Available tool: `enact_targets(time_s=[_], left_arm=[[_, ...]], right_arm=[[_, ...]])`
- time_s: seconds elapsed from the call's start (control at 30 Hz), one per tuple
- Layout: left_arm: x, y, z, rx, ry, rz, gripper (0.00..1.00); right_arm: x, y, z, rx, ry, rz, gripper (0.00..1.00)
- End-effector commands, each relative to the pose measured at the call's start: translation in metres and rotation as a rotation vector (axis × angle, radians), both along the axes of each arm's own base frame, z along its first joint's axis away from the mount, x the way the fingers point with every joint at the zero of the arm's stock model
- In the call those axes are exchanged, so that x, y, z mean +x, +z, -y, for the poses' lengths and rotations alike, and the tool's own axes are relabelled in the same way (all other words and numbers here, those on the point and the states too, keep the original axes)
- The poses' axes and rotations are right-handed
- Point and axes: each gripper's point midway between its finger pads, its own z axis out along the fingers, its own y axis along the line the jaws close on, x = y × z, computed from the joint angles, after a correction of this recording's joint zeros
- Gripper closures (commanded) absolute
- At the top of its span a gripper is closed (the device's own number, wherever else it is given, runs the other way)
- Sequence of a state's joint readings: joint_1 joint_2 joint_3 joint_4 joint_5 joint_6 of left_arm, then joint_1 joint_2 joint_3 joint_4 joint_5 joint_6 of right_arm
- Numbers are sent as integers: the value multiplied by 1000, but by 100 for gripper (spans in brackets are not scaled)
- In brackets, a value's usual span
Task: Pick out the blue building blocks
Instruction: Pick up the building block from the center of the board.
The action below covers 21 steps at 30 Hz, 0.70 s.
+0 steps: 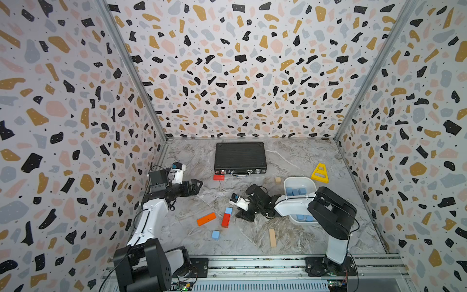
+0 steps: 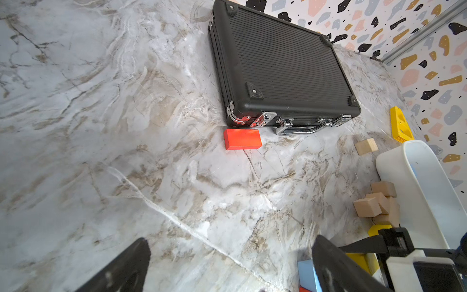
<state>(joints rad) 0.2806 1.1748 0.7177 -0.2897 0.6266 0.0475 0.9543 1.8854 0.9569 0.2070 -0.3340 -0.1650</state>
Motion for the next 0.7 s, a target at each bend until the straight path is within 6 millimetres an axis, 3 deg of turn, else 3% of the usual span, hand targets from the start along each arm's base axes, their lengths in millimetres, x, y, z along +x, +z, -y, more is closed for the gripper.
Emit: enact_targets(time_s=[0.0,0.67], left_arm=[[0,1,0,-11,1,15,0],[0,0,1,-23,-1,12,0]], right_arm=[[-2,1,-10,27,32,31,57],[1,-11,-42,36,89,66,53]])
